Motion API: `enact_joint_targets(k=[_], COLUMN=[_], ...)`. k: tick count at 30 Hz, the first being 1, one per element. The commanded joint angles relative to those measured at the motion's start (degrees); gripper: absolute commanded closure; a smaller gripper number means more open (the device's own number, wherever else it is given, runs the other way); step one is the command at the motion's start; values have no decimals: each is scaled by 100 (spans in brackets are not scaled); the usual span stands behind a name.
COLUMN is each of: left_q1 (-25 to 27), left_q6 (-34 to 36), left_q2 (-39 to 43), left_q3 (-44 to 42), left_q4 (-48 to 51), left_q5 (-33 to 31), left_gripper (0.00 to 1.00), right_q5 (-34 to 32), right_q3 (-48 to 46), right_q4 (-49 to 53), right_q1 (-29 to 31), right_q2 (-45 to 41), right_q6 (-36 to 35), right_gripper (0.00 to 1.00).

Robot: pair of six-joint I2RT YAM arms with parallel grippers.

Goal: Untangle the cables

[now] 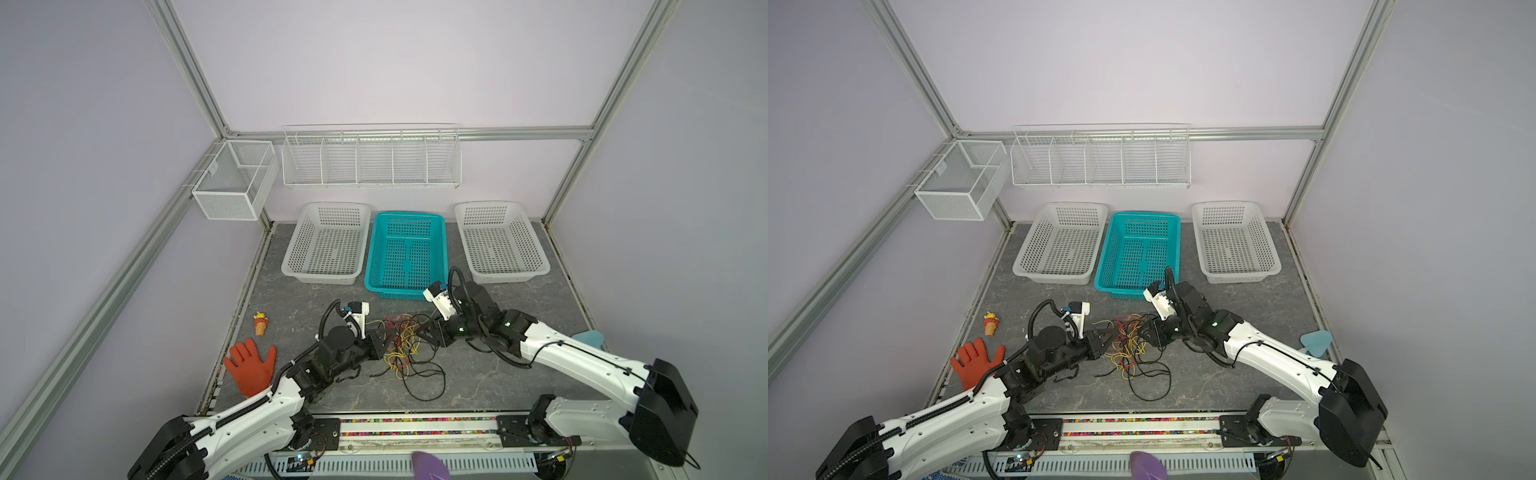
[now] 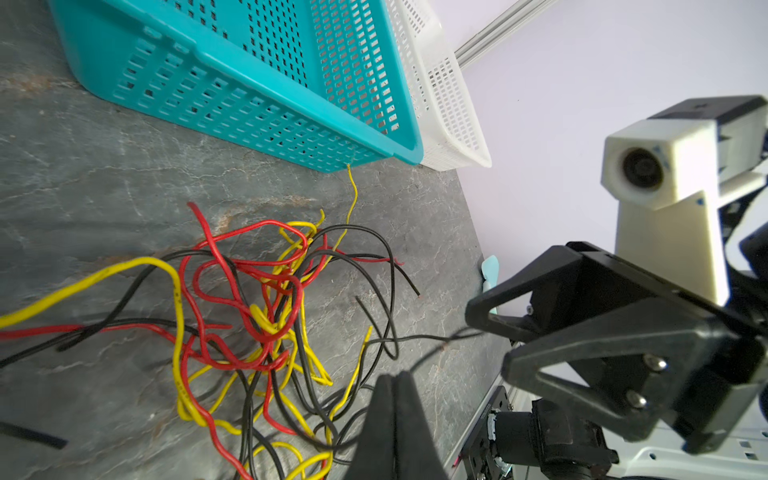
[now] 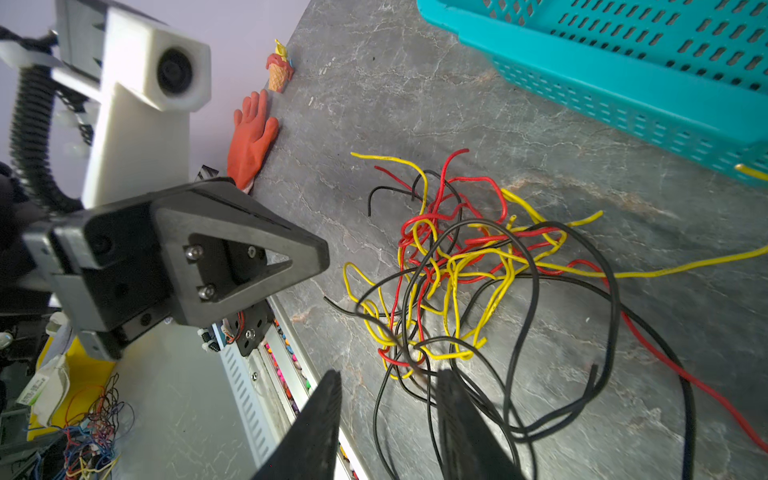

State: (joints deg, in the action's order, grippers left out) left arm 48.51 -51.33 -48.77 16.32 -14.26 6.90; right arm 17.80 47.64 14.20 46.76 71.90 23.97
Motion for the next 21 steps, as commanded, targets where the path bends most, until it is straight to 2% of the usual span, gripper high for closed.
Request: enact_joint_targets(k=[1, 6, 8, 12, 16, 21], left_q1=[26, 28, 26, 25, 30, 25], left_q6=[68, 27, 17, 73, 161, 184], left_q2=[42, 84, 176, 332, 377, 376], left_q3=[162, 72, 24, 12, 29, -18], left_q4=[161, 188, 299, 541, 677, 755], left_q5=[-131, -144, -222, -339, -452, -448], left_gripper=[100, 100, 100, 89, 79, 71], right_q5=[-16, -227, -424, -794, -496, -610], right_q3=[-15, -38, -90, -111, -430, -472], right_q4=[-75, 36, 140, 318, -768, -1824], right_q1=[70, 161, 206, 369, 589, 754], right_q2=[292, 431, 287, 230, 289, 671], right_q6=[-194, -286, -305, -47, 810, 1532], right_gripper=[59, 58, 51, 46, 41, 38])
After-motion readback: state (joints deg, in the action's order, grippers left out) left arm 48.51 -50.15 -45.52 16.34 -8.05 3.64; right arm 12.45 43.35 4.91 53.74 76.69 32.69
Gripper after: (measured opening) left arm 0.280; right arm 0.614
